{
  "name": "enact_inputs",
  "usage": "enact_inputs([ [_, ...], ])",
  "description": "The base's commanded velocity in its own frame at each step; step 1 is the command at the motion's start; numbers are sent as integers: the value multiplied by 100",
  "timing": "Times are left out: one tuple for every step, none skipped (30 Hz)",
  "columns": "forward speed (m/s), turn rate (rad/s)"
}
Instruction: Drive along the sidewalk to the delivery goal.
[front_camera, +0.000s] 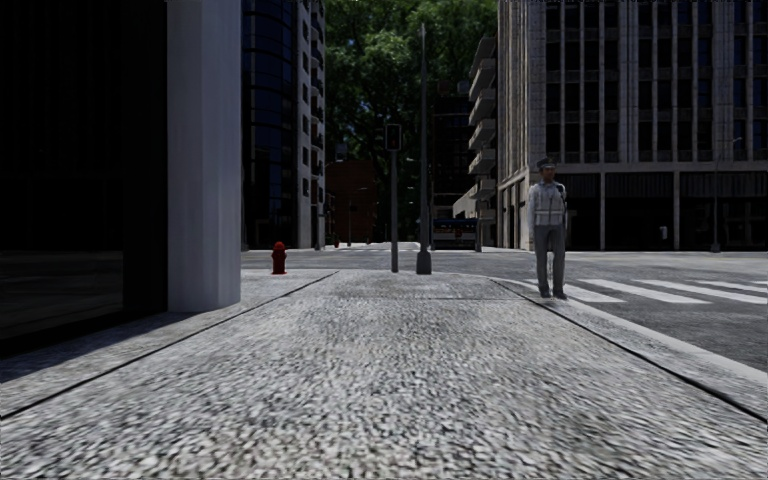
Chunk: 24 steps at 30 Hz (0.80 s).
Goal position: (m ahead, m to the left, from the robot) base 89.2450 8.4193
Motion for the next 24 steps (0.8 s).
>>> enact_inputs([
  [200, 39],
  [200, 39],
  [200, 39],
  [200, 39],
  [200, 39],
  [200, 39],
  [200, 39],
  [200, 39],
  [200, 39],
  [200, 39],
  [200, 39],
  [200, 39],
  [200, 38],
  [200, 18],
  [200, 0],
  [200, 0],
  [200, 0],
  [200, 0],
  [200, 0],
  [200, 0],
  [200, 0],
  [200, 0],
  [200, 0],
  [200, 0],
])
